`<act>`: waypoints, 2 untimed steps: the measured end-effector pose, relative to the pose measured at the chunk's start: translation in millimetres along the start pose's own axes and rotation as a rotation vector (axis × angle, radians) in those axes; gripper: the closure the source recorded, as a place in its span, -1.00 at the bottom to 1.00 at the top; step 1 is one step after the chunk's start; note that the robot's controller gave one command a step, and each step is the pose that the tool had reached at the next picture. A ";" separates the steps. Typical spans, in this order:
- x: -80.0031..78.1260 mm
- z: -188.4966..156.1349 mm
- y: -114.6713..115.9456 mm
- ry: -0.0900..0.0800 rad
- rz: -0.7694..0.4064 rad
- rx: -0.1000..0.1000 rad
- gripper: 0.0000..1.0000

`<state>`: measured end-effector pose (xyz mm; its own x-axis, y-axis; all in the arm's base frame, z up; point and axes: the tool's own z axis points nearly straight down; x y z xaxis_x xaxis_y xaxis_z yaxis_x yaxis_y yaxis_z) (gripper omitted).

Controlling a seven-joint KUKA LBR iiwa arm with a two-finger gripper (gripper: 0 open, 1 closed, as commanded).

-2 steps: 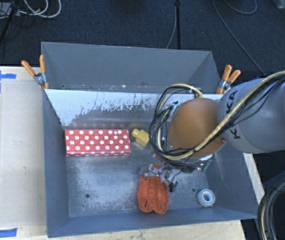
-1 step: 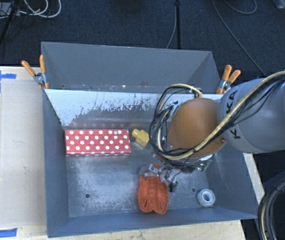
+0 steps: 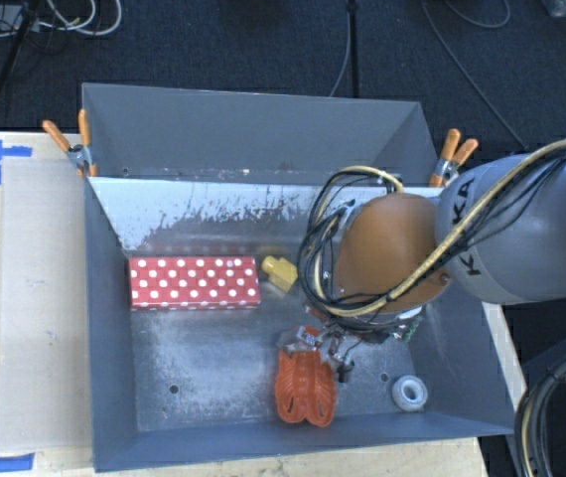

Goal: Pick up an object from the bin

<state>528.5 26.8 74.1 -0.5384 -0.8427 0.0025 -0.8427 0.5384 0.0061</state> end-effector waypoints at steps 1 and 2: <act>0.5 -20.9 1.7 0.002 0.002 -0.004 1.00; -0.6 -38.4 0.6 0.000 0.002 -0.001 1.00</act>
Offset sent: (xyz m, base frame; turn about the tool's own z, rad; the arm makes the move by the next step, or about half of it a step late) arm 0.0002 0.0001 0.1227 0.0000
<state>528.6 27.6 112.5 -0.5401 -0.8416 0.0021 -0.8416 0.5401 0.0069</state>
